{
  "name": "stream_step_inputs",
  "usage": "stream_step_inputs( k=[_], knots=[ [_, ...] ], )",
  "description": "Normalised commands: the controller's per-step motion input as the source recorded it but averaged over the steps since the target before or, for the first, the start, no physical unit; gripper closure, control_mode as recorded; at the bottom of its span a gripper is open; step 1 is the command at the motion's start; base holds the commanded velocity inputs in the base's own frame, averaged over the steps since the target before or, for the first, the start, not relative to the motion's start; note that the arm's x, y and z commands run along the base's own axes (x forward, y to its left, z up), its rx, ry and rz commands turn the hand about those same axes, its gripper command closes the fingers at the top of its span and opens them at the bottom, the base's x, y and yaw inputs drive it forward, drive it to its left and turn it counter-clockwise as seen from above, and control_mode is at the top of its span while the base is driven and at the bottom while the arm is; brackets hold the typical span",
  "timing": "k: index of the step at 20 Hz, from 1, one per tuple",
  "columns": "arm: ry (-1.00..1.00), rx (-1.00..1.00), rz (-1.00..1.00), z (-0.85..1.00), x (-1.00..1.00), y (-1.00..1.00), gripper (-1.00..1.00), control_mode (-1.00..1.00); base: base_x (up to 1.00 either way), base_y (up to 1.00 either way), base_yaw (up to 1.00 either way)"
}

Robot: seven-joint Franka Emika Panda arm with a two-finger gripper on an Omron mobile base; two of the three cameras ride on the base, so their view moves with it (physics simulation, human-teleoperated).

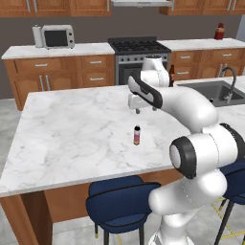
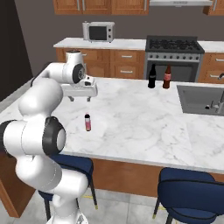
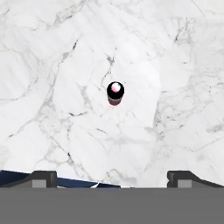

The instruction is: Place the large bottle from the dining counter next to the other large bottle outside the sink, and place the small bottle from the dining counter next to the other small bottle inside the sink.

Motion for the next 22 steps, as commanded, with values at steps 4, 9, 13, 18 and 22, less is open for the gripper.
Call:
stream_step_inputs(
  k=[4,9,13,18,22],
  knots=[
    [0.00,0.00,0.00,-0.18,0.23,0.00,-1.00,-1.00,0.00,0.00,0.00],
    [0.01,-0.01,0.00,-0.31,0.35,0.00,-1.00,-1.00,0.00,0.00,0.00],
    [0.02,0.00,0.00,-0.17,0.21,0.00,-1.00,-1.00,0.00,0.00,0.00],
    [0.01,0.00,0.00,-0.10,0.13,0.04,-1.00,-1.00,0.00,0.00,0.00],
    [0.00,0.00,0.00,-0.19,0.29,0.02,-1.00,-1.00,0.00,0.00,0.00]
  ],
)
